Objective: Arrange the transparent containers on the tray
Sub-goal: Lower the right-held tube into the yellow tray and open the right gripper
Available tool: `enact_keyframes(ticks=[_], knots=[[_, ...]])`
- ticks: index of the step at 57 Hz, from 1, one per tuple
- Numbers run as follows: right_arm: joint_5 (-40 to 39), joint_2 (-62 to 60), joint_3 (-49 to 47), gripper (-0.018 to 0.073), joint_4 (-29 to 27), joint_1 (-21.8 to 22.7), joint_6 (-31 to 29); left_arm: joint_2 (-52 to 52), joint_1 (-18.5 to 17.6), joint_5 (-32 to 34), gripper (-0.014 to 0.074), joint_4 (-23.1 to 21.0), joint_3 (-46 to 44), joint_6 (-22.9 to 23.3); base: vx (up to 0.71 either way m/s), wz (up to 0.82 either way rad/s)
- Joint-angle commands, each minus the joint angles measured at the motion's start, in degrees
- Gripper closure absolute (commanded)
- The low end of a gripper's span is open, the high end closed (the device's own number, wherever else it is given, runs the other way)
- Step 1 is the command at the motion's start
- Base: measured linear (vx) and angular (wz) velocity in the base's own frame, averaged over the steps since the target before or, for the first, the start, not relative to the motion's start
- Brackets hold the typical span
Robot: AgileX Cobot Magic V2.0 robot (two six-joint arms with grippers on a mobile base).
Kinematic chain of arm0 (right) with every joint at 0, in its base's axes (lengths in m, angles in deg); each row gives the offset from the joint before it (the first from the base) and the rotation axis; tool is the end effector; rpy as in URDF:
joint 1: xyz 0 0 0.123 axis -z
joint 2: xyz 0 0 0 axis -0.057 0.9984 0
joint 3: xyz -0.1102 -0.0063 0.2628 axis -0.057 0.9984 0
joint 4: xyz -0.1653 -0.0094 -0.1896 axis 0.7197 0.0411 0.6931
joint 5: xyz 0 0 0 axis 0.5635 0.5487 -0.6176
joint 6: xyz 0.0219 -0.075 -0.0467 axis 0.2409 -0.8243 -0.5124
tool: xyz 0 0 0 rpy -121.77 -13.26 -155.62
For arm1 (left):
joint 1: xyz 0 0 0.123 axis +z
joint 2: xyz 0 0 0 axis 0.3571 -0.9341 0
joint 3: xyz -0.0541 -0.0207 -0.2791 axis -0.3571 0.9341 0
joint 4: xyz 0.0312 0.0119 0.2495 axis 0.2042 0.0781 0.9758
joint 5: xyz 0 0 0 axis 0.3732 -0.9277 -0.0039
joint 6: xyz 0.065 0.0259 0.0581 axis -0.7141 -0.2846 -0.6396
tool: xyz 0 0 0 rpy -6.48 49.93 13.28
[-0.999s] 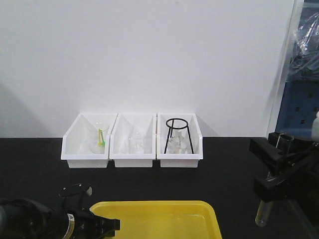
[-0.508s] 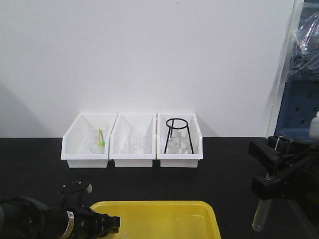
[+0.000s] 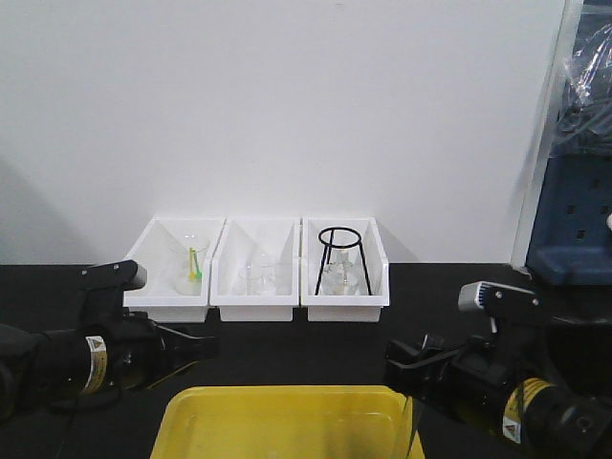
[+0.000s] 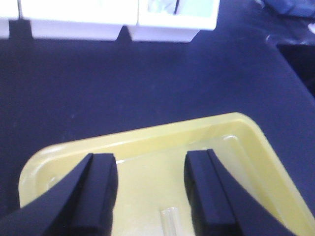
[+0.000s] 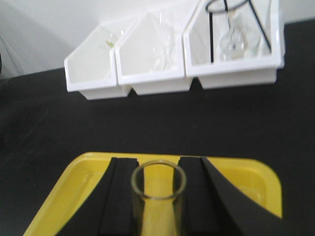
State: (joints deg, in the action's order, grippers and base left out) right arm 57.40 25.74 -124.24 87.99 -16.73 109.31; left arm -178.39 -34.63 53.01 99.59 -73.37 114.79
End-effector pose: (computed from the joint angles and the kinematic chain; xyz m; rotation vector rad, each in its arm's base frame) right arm 0.2871 0.1207 0.2414 -0.0769 1.9659 0.6517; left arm 0.3422 -0.1079 0.2621 0.0537 2.1452 -0.6216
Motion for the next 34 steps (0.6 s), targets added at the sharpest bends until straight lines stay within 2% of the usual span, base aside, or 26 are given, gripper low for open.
enact_keyframes(ticks=[1, 20, 34], knots=[[-7.3, 1.7, -2.0, 0.0571, -0.1, 0.0, 1.8, 4.0, 0.1, -0.7, 0.0155, 4.4, -1.3, -0.7, 0.0, 0.0], [-10.9, 10.0, -2.0, 0.0571, 3.5, 0.0, 10.3, 5.3, 0.1, 0.1, 0.0155, 4.3, -1.3, -0.6, 0.0, 0.0], [-12.7, 14.9, -2.0, 0.0571, 4.0, 0.0, 10.4, 5.3, 0.1, 0.2, 0.0155, 4.3, -1.3, -0.6, 0.0, 0.0]])
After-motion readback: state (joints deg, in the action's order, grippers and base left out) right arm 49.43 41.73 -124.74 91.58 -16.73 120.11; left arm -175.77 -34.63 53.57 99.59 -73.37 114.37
